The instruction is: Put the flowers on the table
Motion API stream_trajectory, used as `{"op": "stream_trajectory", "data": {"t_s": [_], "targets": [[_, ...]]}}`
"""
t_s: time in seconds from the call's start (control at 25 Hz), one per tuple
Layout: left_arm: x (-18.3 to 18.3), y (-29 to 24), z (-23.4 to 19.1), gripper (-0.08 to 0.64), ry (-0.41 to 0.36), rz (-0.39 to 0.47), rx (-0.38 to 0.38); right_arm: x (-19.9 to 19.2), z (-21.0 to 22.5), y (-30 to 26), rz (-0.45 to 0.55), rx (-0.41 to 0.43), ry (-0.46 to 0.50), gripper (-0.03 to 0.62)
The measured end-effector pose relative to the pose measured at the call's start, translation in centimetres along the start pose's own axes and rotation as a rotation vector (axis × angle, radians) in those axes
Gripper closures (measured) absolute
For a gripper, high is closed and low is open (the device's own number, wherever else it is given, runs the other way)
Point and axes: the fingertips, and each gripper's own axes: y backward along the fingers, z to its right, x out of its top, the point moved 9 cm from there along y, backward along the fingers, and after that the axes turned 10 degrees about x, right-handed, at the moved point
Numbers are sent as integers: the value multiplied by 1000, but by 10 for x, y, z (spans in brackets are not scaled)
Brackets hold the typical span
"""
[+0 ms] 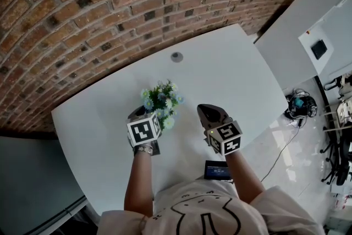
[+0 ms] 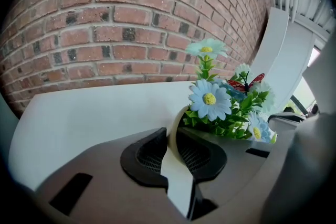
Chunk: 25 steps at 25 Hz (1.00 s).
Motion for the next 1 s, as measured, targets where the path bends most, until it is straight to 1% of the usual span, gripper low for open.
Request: {"op": "stream_trajectory", "data": {"t_s": [0.28, 0.44, 0.64, 0.84, 1.0], "targets": [[3, -3, 4, 488, -1, -4, 14, 3, 11, 2, 2, 19, 1, 575], [2, -2, 4, 469, 24, 0, 42, 5, 15, 5, 2, 34, 16, 575], [2, 4, -2, 416, 72, 11, 79, 7, 19, 8, 13, 51, 25, 575], [1, 23, -5, 411, 99, 42, 110, 13, 17, 15, 41, 81, 40, 575], [-6, 41, -2, 413, 116, 61, 132, 14, 12, 26, 57, 114, 57, 575]]}}
